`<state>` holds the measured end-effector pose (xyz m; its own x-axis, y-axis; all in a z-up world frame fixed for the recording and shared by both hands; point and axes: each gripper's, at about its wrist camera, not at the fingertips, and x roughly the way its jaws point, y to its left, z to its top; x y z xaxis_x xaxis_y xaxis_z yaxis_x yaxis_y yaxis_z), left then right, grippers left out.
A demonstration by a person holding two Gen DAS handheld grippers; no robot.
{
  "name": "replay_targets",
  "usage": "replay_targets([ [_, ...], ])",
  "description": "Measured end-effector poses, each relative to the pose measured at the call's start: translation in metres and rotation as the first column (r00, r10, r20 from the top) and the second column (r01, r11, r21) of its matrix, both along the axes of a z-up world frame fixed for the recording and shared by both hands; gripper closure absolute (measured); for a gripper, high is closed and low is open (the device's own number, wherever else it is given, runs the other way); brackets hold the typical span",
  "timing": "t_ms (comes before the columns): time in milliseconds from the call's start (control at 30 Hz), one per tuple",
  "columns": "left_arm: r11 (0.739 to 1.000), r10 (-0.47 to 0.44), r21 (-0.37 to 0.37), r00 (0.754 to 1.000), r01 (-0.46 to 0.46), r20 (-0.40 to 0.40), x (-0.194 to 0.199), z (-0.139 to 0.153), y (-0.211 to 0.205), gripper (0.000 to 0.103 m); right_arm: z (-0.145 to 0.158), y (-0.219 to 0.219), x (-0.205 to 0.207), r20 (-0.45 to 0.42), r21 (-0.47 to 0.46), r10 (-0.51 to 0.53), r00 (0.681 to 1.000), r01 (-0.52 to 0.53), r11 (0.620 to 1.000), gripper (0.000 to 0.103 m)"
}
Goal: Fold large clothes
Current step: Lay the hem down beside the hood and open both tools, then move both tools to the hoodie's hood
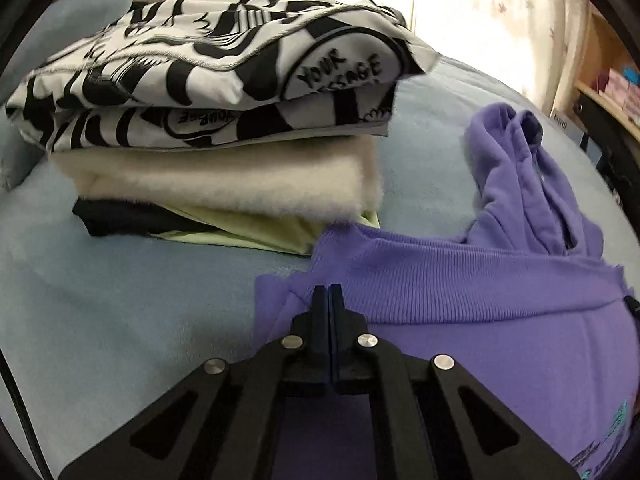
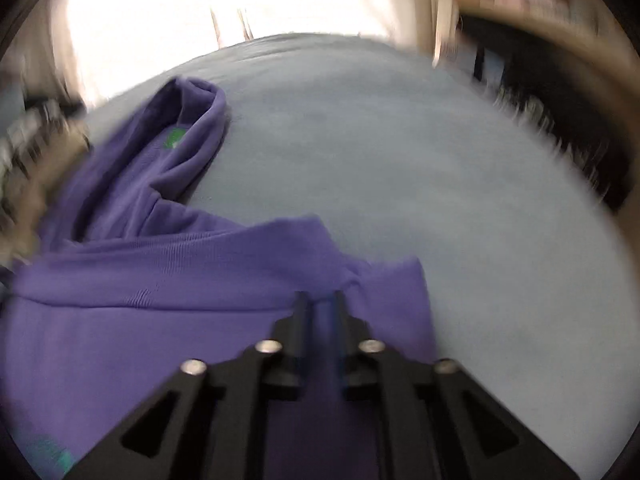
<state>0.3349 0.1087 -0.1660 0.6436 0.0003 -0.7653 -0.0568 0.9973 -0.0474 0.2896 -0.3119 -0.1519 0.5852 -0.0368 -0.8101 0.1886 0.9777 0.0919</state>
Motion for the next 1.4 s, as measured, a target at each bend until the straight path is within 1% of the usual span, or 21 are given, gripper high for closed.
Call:
replay_targets([
  [33, 1.000, 0.001, 0.023, 1.000, -0.001, -0.001, -0.002, 0.001, -0.003, 0.102, 0.002, -0.006, -0.002, -0.002, 0.029, -0.003, 1.000, 0.003, 1.000, 0.103],
  [100, 0.998, 0.006, 0.069, 1.000, -0.005, -0.003, -0.002, 0.002, -0.010, 0.102, 0.013, 0.000, -0.007, 0.002, -0.016, -0.007, 1.000, 0.007, 1.000, 0.103],
  [133, 0.996, 0.011, 0.088, 1.000, -0.011, -0.006, -0.003, 0.004, -0.014, 0.102, 0.019, 0.007, -0.011, 0.002, -0.029, -0.015, 1.000, 0.015, 0.999, 0.099],
  [167, 0.995, 0.021, 0.096, 1.000, -0.019, -0.015, -0.005, 0.008, -0.016, 0.099, 0.021, 0.012, -0.011, 0.003, -0.023, -0.017, 1.000, 0.017, 1.000, 0.099],
  [267, 0.998, 0.021, 0.064, 1.000, -0.021, -0.001, -0.033, 0.030, -0.023, 0.095, 0.035, 0.042, -0.039, 0.041, 0.103, 0.023, 0.999, -0.028, 0.994, 0.098],
  [333, 0.999, 0.004, 0.035, 1.000, -0.005, 0.027, -0.062, 0.043, -0.027, 0.091, 0.043, 0.066, -0.061, 0.066, 0.139, 0.065, 0.996, -0.074, 0.988, 0.098],
  [433, 0.999, -0.020, -0.025, 0.999, 0.021, 0.033, -0.108, 0.052, -0.036, 0.073, 0.050, 0.121, -0.099, 0.095, 0.169, 0.174, 0.980, -0.188, 0.968, 0.098],
  [467, 0.999, -0.021, -0.042, 0.999, 0.023, 0.032, -0.120, 0.052, -0.039, 0.066, 0.050, 0.131, -0.106, 0.098, 0.174, 0.192, 0.976, -0.207, 0.963, 0.098],
  [533, 0.997, -0.026, -0.071, 0.999, 0.028, 0.026, -0.148, 0.048, -0.045, 0.065, 0.046, 0.157, -0.122, 0.096, 0.188, 0.244, 0.965, -0.259, 0.948, 0.098],
  [633, 1.000, -0.012, -0.024, 1.000, 0.011, -0.027, -0.178, 0.026, -0.047, 0.065, 0.028, 0.177, -0.135, 0.039, 0.175, 0.285, 0.958, -0.288, 0.942, 0.098],
  [700, 1.000, 0.023, 0.012, 0.996, -0.023, -0.084, -0.180, 0.006, -0.039, 0.065, 0.012, 0.168, -0.140, -0.016, 0.159, 0.278, 0.960, -0.272, 0.949, 0.098],
  [800, 0.999, 0.030, -0.013, 0.998, -0.031, -0.059, -0.187, 0.003, -0.021, 0.064, 0.008, 0.134, -0.149, -0.030, 0.161, 0.244, 0.969, -0.236, 0.958, 0.102],
  [833, 1.000, 0.030, -0.005, 0.998, -0.031, -0.062, -0.188, 0.004, -0.018, 0.066, 0.008, 0.123, -0.151, -0.038, 0.139, 0.224, 0.974, -0.216, 0.966, 0.103],
  [900, 0.999, 0.052, 0.017, 0.997, -0.051, -0.060, -0.190, 0.005, -0.010, 0.069, 0.009, 0.090, -0.158, -0.055, 0.037, 0.144, 0.988, -0.142, 0.989, 0.103],
  [933, 0.996, 0.083, 0.050, 0.995, -0.080, -0.056, -0.189, 0.006, -0.006, 0.069, 0.009, 0.072, -0.161, -0.064, -0.012, 0.090, 0.994, -0.091, 0.996, 0.103],
  [967, 0.990, 0.118, 0.082, 0.992, -0.113, -0.054, -0.189, 0.006, -0.002, 0.069, 0.010, 0.055, -0.164, -0.069, -0.016, 0.051, 0.996, -0.052, 0.998, 0.102],
  [1067, 0.991, 0.130, -0.001, 0.989, -0.130, -0.074, -0.187, 0.003, 0.014, 0.069, 0.012, 0.015, -0.173, -0.076, 0.051, -0.033, 0.997, 0.037, 0.998, 0.103],
  [1167, 0.991, 0.128, 0.038, 0.989, -0.126, -0.076, -0.186, 0.003, 0.010, 0.069, 0.014, 0.009, -0.177, -0.081, 0.052, -0.053, 0.995, 0.058, 0.997, 0.102],
  [1267, 0.990, 0.121, 0.083, 0.990, -0.115, -0.076, -0.184, 0.001, 0.004, 0.069, 0.013, 0.023, -0.177, -0.088, -0.037, -0.044, 0.995, 0.041, 0.998, 0.101],
  [1300, 0.990, 0.121, 0.079, 0.990, -0.115, -0.078, -0.184, 0.000, 0.005, 0.069, 0.011, 0.026, -0.176, -0.089, -0.051, -0.040, 0.995, 0.035, 0.998, 0.099],
  [1400, 0.992, 0.117, 0.064, 0.990, -0.113, -0.076, -0.186, 0.001, 0.006, 0.069, 0.009, 0.027, -0.177, -0.085, -0.062, -0.050, 0.995, 0.044, 0.997, 0.098],
])
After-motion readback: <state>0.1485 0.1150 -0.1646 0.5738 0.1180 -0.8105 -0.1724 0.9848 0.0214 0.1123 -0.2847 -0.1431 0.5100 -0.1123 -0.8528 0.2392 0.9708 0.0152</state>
